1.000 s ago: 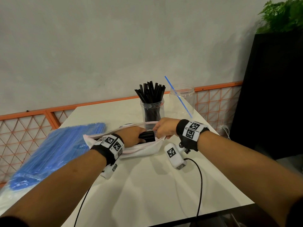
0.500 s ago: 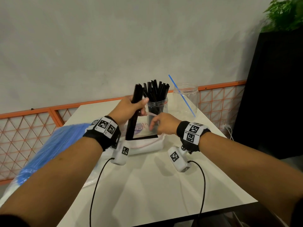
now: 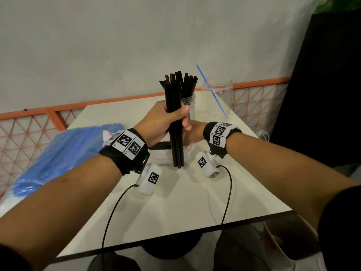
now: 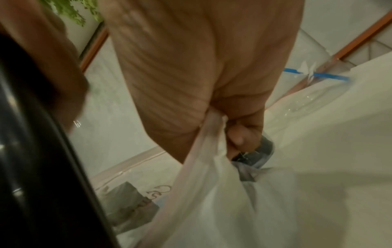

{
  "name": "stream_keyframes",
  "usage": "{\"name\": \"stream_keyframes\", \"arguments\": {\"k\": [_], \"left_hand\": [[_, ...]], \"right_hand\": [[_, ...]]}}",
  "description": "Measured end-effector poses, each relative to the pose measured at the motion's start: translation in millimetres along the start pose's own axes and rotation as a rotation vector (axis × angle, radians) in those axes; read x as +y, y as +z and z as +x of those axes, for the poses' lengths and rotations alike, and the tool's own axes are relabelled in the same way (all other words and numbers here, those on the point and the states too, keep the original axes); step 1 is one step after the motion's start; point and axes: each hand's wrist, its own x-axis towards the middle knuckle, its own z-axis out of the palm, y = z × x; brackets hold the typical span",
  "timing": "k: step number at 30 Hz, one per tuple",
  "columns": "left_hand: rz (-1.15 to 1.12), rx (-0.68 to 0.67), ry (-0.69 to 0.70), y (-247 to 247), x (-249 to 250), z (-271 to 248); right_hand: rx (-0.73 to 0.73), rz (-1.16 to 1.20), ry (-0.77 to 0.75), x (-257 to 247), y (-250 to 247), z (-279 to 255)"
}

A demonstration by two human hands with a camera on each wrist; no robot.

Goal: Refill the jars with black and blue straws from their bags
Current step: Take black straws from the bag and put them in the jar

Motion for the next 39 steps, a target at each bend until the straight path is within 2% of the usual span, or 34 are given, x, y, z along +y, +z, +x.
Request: {"name": "stream_keyframes", "arguments": {"k": [2,4,6,7,10,13,16,19,25,30,33,36,38,39], "left_hand": [[0.059,-0.004,-0.022,0,-13,-6],[0.083,0.002,-0.041,1,-24,-11],[0.09,0.011,-0.059,2,-30,-12],[0.09,0.015,-0.065,3,-30,-12],[0.086,0.016,-0.057,-1,-18,-5],[0.028,0.056,0.019,-18,17,16],[0.014,0.142,0.105,-37,54,41],[0.047,0.219,0.162,-49,71,64],[-0.014,0.334,0.241,-57,76,105],[0.038,0.348,0.246,-57,69,126],[0.292,0.357,0.199,-54,55,131],[0.696,0.403,0.03,-54,38,133],[0.837,0.445,-0.053,-54,34,133],[0.857,0.464,-0.028,-54,35,134]], "right_hand": [[0.078,0.111,-0.136,0,-4,-7],[0.191,0.243,-0.148,-2,-4,-7],[0.248,0.157,-0.156,-1,-6,-15],[0.257,0.268,-0.131,-1,-5,-16],[0.363,0.482,-0.202,6,-5,-13],[0.477,0.428,-0.161,9,-6,-9],[0.473,0.431,-0.062,13,-14,-4],[0.488,0.397,-0.031,13,-23,2],[0.503,0.435,0.001,11,-35,11],[0.471,0.437,-0.014,13,-39,9],[0.453,0.42,-0.033,14,-39,7],[0.441,0.407,-0.053,14,-39,4],[0.437,0.413,-0.064,14,-38,1],[0.436,0.414,-0.068,14,-38,-1]]}}
